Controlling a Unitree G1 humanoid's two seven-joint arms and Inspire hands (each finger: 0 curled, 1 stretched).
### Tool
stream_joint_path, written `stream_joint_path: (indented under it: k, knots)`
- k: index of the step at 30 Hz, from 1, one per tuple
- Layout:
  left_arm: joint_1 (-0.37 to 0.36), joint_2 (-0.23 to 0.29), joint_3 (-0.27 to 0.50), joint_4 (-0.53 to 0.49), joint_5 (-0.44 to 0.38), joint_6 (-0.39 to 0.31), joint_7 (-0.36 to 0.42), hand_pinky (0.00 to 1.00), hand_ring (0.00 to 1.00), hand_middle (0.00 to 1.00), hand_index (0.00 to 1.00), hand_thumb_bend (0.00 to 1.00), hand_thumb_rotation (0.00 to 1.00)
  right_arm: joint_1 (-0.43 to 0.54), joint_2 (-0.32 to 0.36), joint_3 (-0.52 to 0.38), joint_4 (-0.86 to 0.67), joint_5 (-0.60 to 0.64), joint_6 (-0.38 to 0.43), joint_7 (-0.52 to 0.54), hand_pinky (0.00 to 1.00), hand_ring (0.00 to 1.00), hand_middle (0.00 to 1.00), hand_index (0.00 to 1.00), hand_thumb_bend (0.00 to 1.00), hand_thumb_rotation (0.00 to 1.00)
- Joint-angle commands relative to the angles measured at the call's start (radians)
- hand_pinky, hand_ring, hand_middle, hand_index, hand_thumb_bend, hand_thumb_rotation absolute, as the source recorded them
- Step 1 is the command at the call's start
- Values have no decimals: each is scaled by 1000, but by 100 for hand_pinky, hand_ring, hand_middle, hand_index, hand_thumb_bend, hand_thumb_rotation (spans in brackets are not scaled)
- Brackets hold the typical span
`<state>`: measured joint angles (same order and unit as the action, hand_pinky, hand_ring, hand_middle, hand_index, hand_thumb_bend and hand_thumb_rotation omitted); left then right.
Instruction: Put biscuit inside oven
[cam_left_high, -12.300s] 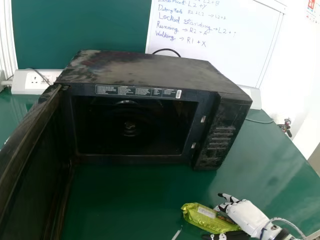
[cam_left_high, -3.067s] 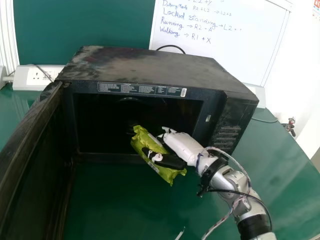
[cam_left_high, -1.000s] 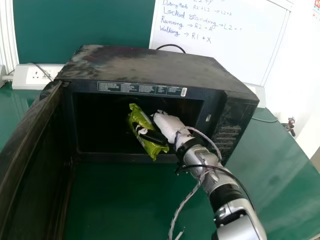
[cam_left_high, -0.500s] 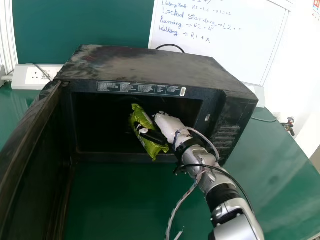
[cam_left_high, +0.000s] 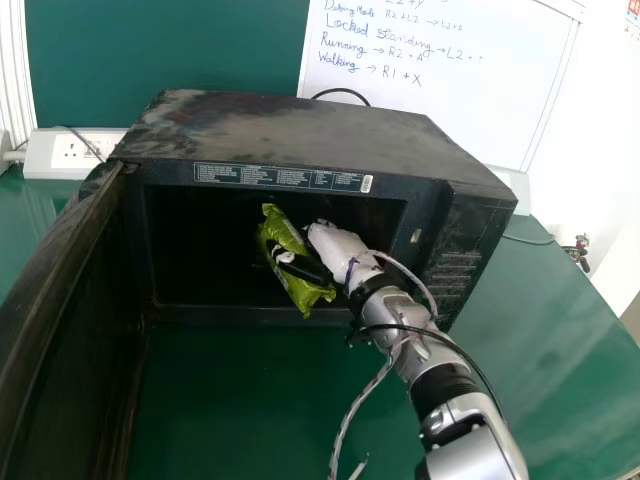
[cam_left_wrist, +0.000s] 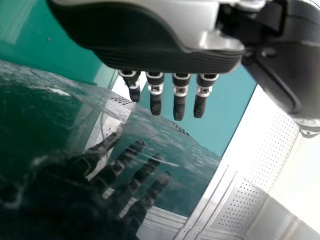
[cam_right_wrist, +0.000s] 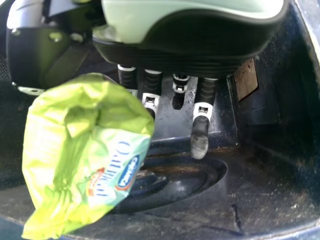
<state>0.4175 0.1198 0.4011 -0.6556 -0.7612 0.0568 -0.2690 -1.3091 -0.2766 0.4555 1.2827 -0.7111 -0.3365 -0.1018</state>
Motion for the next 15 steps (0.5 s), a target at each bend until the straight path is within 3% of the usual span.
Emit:
stream_joint_path:
  k: [1,4,7,8,15]
  knots:
    - [15,-3,-7,-12,-4,-7,-1,99,96,95,95,89,89,-29,8,-2,7,12,2,-16,25,32,41,52,53,0]
    - [19,-3,-8,-17,-4,-4,3,98,96,95,96,89,89,-30,12,-3,12,14,8,-16,24,30,40,52,52,0]
    - [21,-3,-9,-20,-3,-3,8,98,96,95,96,89,89,-36,18,-4,17,15,20,-12,22,29,47,49,53,0]
    - [21,-3,-9,-19,-4,-3,7,98,96,95,96,90,89,-39,20,-4,19,15,23,-12,22,29,43,50,53,0]
    - [23,-1,-9,-20,-3,-5,7,98,96,94,96,89,89,-51,31,-2,27,12,28,-16,19,26,47,48,53,0]
